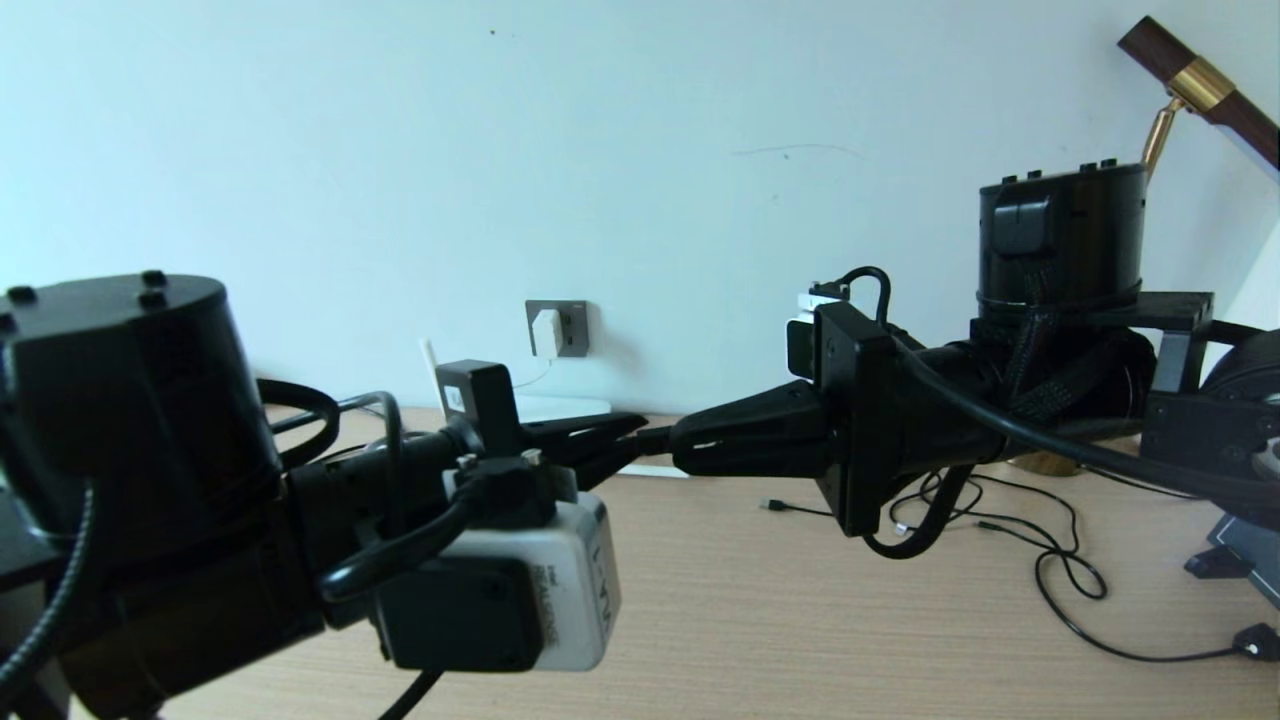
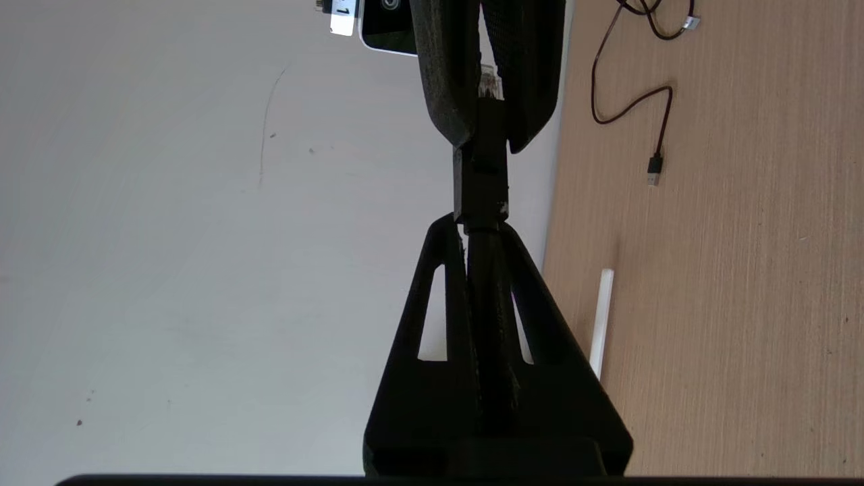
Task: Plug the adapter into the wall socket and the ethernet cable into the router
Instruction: Hand it to the other hand
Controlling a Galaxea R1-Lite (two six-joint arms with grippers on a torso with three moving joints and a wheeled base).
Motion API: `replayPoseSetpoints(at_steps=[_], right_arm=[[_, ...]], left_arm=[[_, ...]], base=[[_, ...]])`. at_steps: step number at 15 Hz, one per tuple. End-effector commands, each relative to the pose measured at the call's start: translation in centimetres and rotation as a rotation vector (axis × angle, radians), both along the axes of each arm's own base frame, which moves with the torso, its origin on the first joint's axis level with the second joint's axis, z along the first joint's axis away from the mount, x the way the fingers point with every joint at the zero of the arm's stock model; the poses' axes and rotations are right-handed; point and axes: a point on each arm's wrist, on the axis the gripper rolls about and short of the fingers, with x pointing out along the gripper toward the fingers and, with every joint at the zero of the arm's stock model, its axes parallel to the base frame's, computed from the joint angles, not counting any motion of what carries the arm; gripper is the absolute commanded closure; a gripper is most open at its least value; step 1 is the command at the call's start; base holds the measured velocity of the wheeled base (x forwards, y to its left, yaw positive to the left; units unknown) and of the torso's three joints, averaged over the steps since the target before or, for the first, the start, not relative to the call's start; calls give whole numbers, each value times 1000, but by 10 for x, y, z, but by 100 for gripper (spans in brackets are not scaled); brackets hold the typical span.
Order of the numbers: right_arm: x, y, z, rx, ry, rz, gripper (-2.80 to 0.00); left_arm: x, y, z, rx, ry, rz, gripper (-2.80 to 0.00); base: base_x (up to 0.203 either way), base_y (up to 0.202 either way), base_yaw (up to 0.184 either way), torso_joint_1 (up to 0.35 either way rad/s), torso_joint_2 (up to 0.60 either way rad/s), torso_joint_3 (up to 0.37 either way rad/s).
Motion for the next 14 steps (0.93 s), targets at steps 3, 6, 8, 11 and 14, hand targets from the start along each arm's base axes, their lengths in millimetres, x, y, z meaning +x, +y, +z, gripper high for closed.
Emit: replayPoseSetpoints(at_steps=[3, 6, 8, 11, 14], right_arm=[[0, 0, 0, 2, 7, 5, 0], [0, 0, 0, 2, 10, 5, 0], [0, 0, 0, 3, 10, 6, 0], [0, 0, 1, 11, 18, 2, 0], [1, 0, 4, 37, 37, -1, 0]], left_arm=[[-1, 0, 3, -4, -15, -5, -280], [-3, 2, 4, -7, -25, -7, -280], [-4, 1, 4, -10, -31, -10, -280], [-4, 0, 4, -9, -32, -13, -280], [-8, -3, 7, -17, -37, -34, -280]], base=[[0, 0, 0, 0, 0, 0], [0, 0, 0, 0, 0, 0], [0, 0, 0, 0, 0, 0], [0, 0, 0, 0, 0, 0], [0, 0, 0, 0, 0, 0]])
